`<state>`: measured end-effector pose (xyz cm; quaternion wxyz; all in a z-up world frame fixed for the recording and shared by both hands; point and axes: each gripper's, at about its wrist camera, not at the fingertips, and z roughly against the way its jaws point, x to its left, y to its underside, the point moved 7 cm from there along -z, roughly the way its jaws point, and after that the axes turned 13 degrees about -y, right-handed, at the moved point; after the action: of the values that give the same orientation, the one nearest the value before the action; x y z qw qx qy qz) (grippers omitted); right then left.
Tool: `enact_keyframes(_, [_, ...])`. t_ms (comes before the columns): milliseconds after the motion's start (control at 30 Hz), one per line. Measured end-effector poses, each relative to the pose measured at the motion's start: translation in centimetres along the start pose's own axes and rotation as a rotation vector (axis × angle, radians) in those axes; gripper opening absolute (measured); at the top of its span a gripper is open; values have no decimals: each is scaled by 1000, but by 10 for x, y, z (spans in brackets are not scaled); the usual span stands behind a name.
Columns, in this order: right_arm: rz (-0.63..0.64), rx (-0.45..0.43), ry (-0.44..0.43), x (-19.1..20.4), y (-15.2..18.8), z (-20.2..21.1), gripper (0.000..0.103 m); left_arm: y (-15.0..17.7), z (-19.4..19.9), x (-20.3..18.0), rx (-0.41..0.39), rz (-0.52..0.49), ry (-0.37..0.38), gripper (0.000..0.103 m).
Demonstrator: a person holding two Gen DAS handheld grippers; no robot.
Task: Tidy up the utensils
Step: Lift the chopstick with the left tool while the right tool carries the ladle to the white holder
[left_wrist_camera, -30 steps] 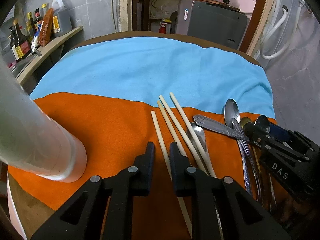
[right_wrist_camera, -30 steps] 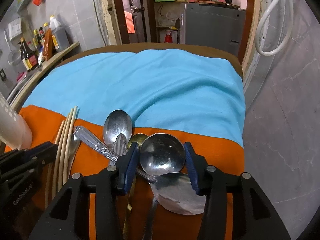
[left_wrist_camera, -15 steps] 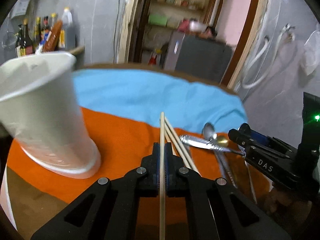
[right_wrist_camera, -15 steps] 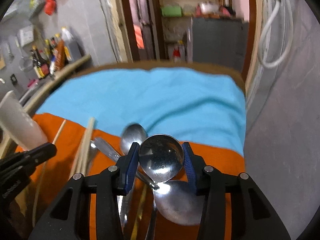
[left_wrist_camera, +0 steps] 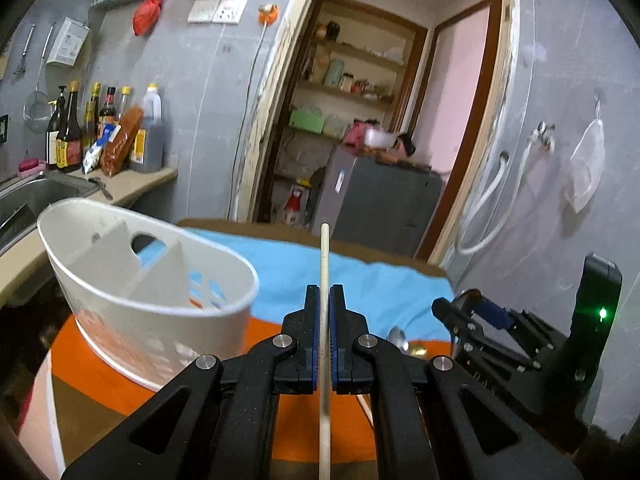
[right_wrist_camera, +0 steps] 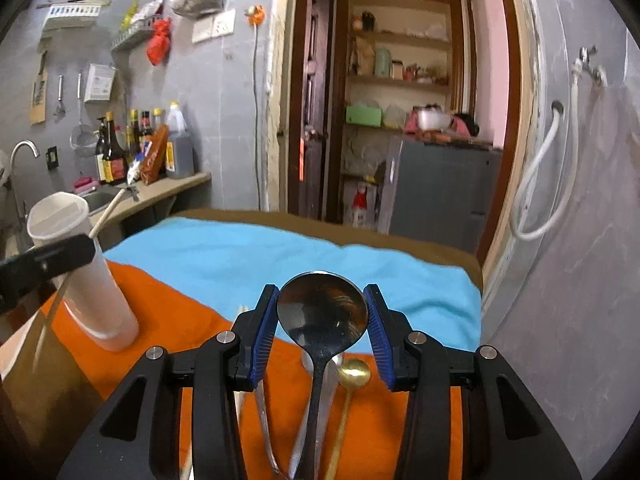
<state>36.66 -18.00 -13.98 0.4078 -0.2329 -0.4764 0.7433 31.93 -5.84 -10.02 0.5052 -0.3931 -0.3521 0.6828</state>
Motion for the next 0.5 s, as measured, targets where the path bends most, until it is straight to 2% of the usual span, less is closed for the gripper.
enact_keyframes(167, [58,-22,22,20,-13,7,40,-22,14,17,-30,17,26,2])
enact_keyframes(500, [60,-68,36,44,-26,12,40,-41,32,45,-69,53,47,2])
